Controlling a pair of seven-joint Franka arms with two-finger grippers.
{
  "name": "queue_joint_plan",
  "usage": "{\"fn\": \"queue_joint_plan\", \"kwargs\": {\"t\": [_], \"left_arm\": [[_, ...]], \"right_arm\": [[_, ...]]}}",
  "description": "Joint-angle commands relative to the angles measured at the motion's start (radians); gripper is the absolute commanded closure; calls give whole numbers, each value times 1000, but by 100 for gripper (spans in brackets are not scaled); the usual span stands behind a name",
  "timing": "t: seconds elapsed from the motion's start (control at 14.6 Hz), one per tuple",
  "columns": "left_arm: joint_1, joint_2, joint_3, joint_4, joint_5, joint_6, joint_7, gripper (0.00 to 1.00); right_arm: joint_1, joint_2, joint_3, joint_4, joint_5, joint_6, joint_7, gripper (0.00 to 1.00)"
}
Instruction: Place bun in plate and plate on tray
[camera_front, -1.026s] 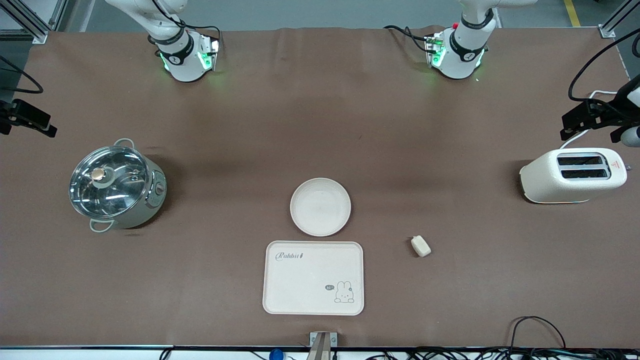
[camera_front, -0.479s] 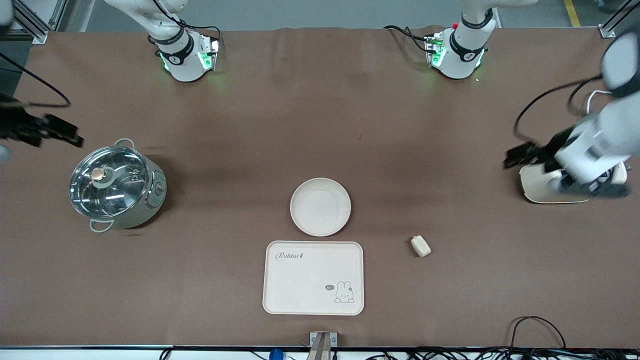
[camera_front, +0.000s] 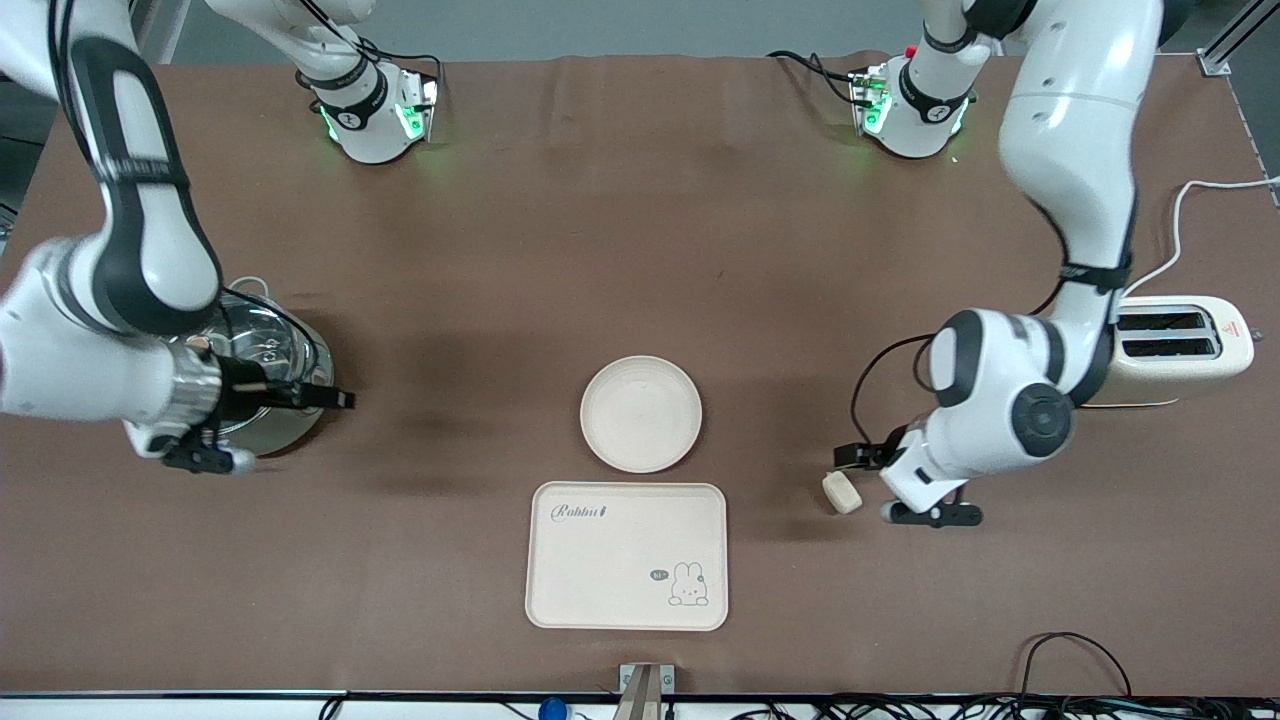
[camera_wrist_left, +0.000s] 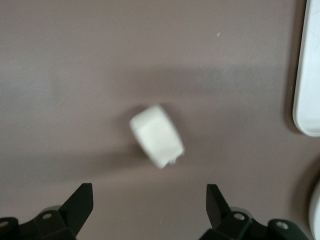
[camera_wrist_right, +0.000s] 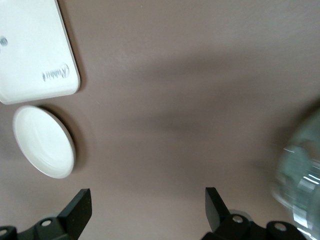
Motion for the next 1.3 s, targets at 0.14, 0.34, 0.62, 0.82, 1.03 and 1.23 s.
{"fn": "queue_joint_plan", "kwargs": {"t": [0.14,0.34,0.62,0.82,1.03,1.23], "left_arm": [[-14,99,5,43,-3,153,36,0],[-12,116,4,41,-6,190,56,0],[-12,113,4,41,-7,190,58,55],[-14,113,-12,41,-11,192,36,97],[-14,100,-50,43,-12,192,-34,100],[-14,56,-123,46,-9,172,-230,100]], "right_arm": [[161,-15,-2,-206,215,268,13,0],[311,-11,-2,-253,371,426,13,0],[496,78,-3,-252,487,686,34,0],[539,166,-5,-195,481,764,26,0],[559,189,-9,-177,461,783,23,6],[560,204,-9,-158,452,792,22,44]]}}
